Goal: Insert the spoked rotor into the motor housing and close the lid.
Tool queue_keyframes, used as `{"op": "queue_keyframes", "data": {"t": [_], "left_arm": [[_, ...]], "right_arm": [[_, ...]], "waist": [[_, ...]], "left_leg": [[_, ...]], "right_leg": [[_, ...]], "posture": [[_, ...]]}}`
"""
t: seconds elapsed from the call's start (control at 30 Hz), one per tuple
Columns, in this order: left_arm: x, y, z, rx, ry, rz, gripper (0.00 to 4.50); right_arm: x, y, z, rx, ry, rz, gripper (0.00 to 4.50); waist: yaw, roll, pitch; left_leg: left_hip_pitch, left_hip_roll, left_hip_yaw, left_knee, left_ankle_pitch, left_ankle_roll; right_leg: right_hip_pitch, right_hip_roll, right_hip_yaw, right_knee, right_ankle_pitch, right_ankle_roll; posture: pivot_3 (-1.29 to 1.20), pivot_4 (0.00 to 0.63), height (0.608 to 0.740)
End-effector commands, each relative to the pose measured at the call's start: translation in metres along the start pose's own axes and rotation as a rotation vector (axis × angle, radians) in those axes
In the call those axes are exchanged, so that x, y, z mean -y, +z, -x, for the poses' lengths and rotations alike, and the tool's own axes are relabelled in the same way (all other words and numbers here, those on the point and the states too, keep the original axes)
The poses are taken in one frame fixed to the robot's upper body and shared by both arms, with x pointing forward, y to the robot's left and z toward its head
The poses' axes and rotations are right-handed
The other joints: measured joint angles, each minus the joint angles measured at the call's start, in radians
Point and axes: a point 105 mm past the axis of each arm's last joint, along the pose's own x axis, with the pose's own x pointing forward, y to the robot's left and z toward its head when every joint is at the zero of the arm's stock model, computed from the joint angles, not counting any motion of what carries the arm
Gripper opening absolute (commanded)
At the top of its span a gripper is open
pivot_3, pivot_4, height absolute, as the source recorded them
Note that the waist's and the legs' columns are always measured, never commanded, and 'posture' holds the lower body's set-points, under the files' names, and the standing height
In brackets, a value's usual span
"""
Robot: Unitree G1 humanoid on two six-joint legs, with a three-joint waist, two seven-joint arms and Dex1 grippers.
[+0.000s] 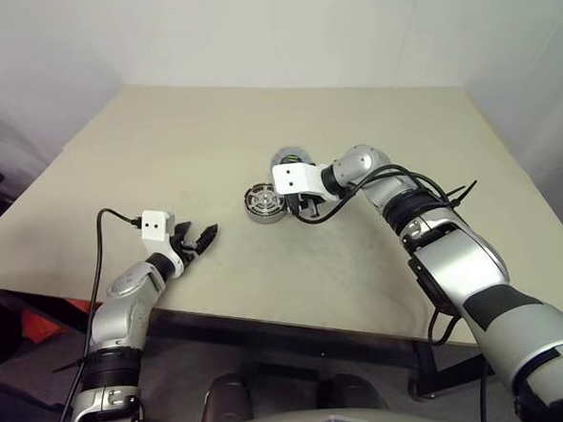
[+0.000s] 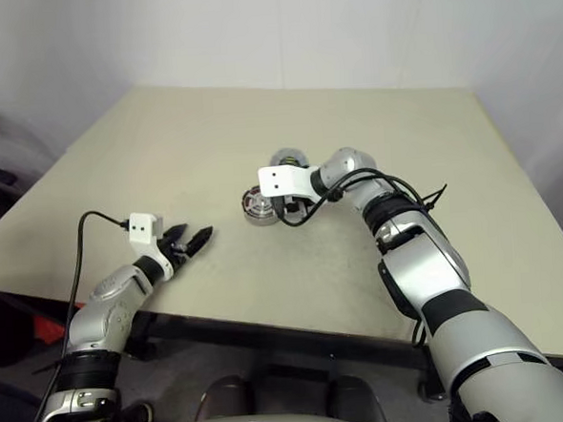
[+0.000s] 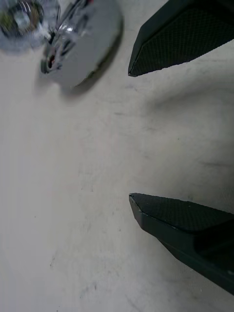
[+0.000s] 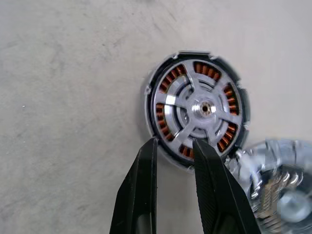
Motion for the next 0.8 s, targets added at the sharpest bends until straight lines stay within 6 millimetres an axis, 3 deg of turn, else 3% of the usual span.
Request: {"op": "queue_keyframes", "data": {"t": [0.03,0.17,0.37,0.8], "left_arm": [[0.001,0.015,0.002,0.045,-0.011,-0.035,4.04],[0.000,0.015,0.002,0.043,-0.009,-0.036,4.04],[-0.002,0.018,0.004,0.044,-0.002,-0.041,4.04],[-0.002,0.016,0.007,0.041,0.007,-0.039,4.04]], "right_arm": [[0.015,0.015,0.007,0.039,-0.054,0.035,1.22],[0.011,0.015,0.003,0.046,-0.043,0.027,1.22],[-0.013,0.019,-0.025,0.069,0.022,-0.003,1.22],[-0.010,0.021,-0.031,0.061,-0.009,-0.032,1.22]], "waist": [[0.000,0.000,0.000],[0.000,0.000,0.000],[-0.006,0.000,0.000],[-0.007,0.000,0.000]], "left_leg": [[0.000,0.000,0.000,0.000,0.000,0.000],[0.000,0.000,0.000,0.000,0.000,0.000],[0.000,0.000,0.000,0.000,0.000,0.000],[0.002,0.000,0.000,0.000,0.000,-0.001]], "right_leg": [[0.000,0.000,0.000,0.000,0.000,0.000],[0.000,0.000,0.000,0.000,0.000,0.000],[0.000,0.000,0.000,0.000,0.000,0.000],[0.001,0.000,0.000,0.002,0.000,0.000]], "posture": [[0.00,0.000,0.740],[0.00,0.000,0.740],[0.00,0.000,0.740],[0.00,0.000,0.740]]}}
